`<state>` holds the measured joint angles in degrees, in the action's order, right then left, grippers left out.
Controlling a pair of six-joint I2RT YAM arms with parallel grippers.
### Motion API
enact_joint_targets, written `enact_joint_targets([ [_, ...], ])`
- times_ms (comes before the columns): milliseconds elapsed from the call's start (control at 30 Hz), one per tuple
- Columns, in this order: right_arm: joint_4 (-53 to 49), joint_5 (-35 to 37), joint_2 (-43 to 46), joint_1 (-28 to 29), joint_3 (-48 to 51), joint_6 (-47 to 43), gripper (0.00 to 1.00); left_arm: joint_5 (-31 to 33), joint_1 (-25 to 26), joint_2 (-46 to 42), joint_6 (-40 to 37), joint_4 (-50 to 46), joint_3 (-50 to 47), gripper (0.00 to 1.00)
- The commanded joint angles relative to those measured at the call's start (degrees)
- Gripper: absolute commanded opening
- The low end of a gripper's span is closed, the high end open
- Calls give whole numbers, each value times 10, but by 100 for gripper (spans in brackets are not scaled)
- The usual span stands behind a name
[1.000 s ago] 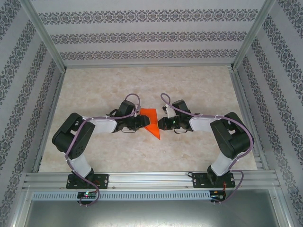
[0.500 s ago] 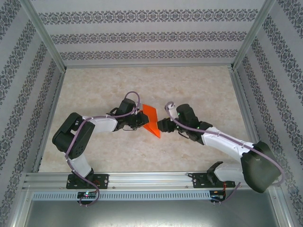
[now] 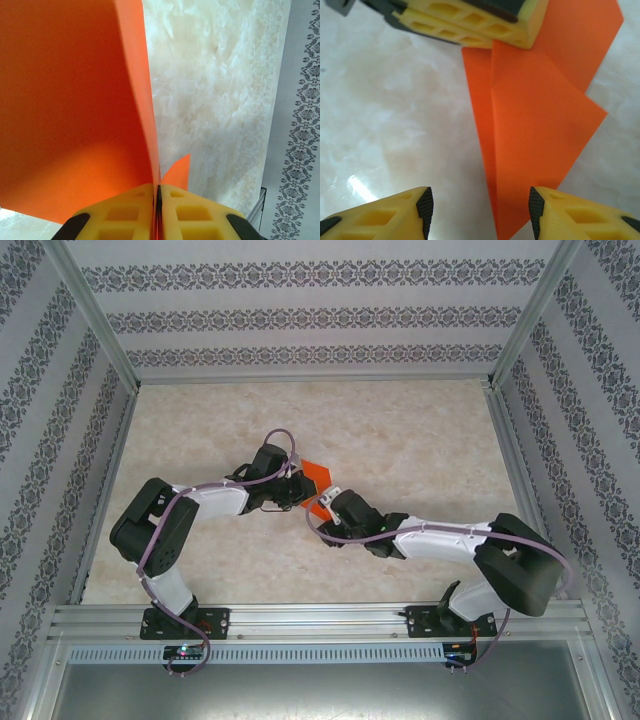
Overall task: Fold a paper plane with a square sheet of paper (fold left side to right side)
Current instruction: Fourth fold the wing at the center of the table.
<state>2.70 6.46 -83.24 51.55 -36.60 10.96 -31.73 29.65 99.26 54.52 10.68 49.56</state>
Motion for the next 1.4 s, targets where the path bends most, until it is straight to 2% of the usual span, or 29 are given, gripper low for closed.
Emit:
enact_joint_targets([
  [0, 1, 34, -17, 6, -29, -20, 53, -9, 10, -17, 7, -18, 19, 13],
  [300, 2, 42, -58, 11, -47, -23, 49, -13, 10, -16, 4, -25, 27, 13],
  [600, 1, 46, -72, 11, -46, -16, 37, -17, 10, -16, 1, -32, 33, 16],
  [967, 6, 37, -87, 10, -35, -1, 22, -2, 10, -28, -10, -55, 28, 27],
  [1367, 11, 27, -84, 10, -27, 11, 20, 5, 10, -15, -19, -64, 30, 27],
])
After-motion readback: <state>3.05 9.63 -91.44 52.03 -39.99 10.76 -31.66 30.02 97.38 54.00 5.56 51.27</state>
